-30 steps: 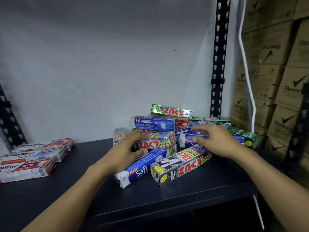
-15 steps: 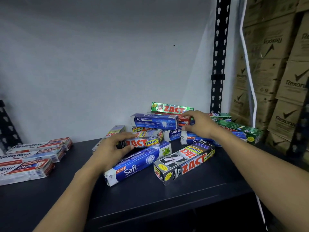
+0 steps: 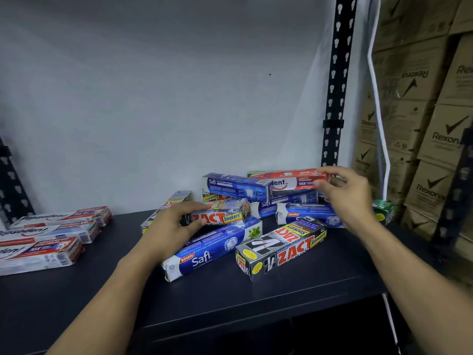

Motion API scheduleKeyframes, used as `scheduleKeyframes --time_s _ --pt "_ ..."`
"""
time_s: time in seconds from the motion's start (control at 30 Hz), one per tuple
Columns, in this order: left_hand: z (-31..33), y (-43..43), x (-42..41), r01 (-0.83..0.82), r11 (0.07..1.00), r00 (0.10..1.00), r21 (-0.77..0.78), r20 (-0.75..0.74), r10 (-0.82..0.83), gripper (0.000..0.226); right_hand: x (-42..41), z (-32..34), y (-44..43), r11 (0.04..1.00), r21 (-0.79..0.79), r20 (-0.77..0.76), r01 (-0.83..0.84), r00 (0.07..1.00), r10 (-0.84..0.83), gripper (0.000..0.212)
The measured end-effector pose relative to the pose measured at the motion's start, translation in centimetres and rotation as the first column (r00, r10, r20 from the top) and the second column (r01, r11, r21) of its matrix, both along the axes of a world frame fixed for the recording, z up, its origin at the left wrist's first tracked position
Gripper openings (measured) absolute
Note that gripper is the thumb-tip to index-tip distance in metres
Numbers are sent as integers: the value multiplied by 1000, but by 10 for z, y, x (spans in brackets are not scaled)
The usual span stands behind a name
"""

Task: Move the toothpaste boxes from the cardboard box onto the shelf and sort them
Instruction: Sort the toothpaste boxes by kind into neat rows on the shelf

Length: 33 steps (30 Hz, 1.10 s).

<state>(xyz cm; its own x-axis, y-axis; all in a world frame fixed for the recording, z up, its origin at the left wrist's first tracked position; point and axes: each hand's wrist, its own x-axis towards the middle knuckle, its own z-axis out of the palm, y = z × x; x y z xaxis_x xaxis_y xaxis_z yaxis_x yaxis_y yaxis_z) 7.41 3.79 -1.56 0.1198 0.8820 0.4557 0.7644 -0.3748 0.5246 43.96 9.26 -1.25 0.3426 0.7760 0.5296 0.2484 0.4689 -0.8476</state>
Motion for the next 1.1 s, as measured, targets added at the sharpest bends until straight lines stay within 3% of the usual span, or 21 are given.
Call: scheduleKeyframes --time_s 0.13,0.33,0.4,0.47,0.57,0.77,0.9,1.1 --pt "0 -2 0 -47 987 997 152 73 36 21 10 4 -21 989 35 -303 -144 941 148 28" --pt "12 -15 9 -136 871 975 473 222 32 23 -2 16 -53 955 142 -413 -261 861 297 26" --pt "15 -23 16 -131 887 946 442 324 -22 21 -15 21 -63 930 149 -412 -335 834 366 30" --pt "16 -34 23 -57 952 882 300 462 -93 32 -32 24 -72 905 129 -409 -406 809 422 33" --pt "11 -47 25 45 980 771 192 618 -157 49 -66 23 -81 860 70 -376 -506 785 492 29" --pt "0 -73 -18 -233 953 655 192 755 8 41 -133 21 -100 755 -40 -345 -655 718 605 28" --pt "-8 -99 -63 -327 933 667 148 736 117 36 -176 14 -102 718 -142 -107 -681 732 673 35" --pt "-24 -138 -120 -428 903 691 31 656 305 30 -232 -3 -109 659 -154 177 -736 636 751 49"
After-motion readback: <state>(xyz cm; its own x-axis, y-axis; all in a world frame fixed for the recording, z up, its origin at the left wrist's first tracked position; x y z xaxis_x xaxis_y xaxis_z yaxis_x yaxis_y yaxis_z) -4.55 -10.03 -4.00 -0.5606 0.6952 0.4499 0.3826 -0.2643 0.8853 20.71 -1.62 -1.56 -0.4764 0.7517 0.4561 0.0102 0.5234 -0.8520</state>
